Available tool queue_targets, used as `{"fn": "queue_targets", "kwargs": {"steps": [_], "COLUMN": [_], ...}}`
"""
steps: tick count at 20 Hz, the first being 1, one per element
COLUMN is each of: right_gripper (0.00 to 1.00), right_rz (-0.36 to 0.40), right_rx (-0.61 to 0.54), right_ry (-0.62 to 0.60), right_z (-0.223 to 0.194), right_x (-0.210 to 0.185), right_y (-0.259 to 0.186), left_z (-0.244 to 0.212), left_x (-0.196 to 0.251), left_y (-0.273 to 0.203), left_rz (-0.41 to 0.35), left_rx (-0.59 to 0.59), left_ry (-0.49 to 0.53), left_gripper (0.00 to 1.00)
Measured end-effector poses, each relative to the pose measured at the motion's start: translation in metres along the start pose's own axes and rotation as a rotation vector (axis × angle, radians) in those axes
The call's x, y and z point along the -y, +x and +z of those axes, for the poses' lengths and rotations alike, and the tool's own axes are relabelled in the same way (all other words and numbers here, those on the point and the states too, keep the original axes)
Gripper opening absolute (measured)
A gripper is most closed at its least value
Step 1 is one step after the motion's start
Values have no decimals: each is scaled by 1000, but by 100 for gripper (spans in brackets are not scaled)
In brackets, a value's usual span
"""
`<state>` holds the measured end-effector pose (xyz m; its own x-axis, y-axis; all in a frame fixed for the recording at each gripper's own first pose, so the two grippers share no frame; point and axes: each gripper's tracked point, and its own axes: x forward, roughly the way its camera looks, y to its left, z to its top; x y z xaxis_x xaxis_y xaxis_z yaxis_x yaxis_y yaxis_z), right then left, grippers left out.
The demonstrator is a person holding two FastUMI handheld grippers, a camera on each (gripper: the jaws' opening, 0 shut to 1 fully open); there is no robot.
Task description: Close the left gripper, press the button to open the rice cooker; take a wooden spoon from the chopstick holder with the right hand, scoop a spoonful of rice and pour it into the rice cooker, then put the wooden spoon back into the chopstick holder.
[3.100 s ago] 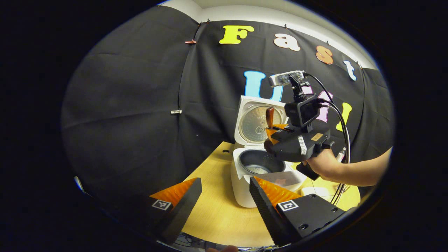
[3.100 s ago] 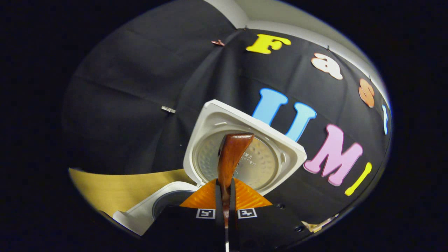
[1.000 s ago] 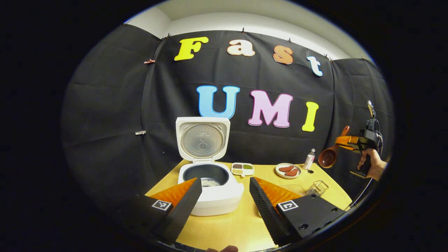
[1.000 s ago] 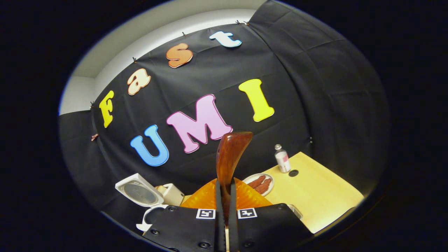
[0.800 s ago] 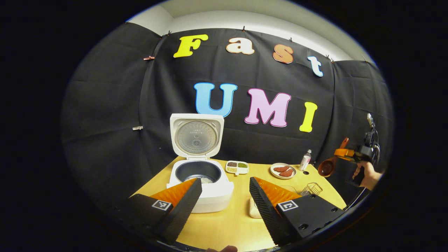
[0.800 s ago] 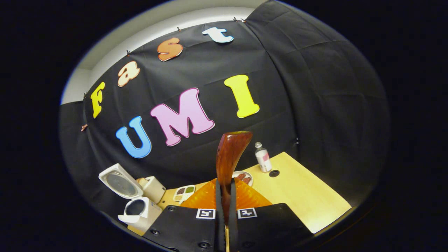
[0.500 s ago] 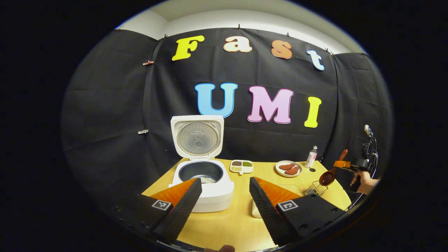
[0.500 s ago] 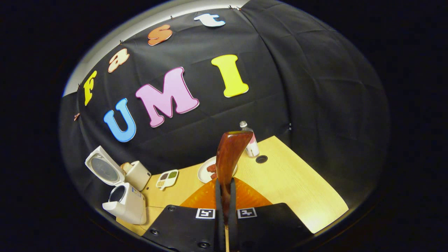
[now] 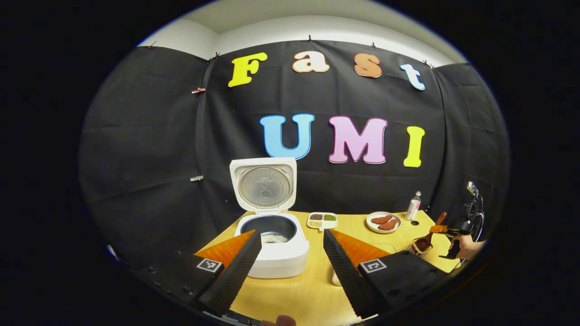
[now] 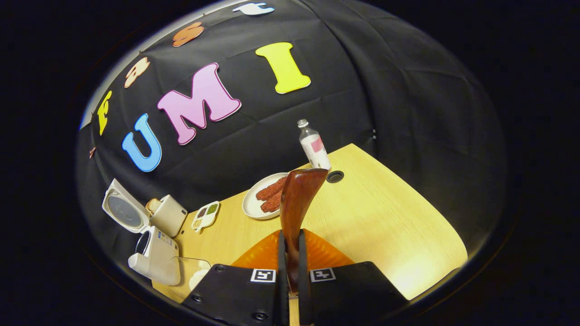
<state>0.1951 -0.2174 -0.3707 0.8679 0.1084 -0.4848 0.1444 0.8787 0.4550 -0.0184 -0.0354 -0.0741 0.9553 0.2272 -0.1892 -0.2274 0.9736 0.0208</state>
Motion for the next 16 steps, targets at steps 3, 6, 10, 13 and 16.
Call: {"fn": "queue_targets", "kwargs": {"steps": [3, 6, 10, 13, 16], "right_gripper": [19, 66, 97, 98, 98], "right_rz": [21, 3, -96, -135, -175], "right_rx": [-26, 12, 88, 158, 208], "right_ry": [27, 58, 3, -90, -208], "right_z": [-2, 15, 39, 62, 77], "right_x": [0, 7, 26, 19, 4], "right_y": [-3, -19, -61, -106, -149], "left_z": [16, 39, 63, 91, 129], "left_x": [-4, -13, -20, -24, -44], "left_y": [4, 12, 33, 56, 84], "left_rz": [-5, -15, -64, -119, -127], "left_rx": [28, 71, 109, 159, 239], "left_ry": [16, 38, 7, -18, -26], "left_gripper": [95, 94, 95, 95, 95]}}
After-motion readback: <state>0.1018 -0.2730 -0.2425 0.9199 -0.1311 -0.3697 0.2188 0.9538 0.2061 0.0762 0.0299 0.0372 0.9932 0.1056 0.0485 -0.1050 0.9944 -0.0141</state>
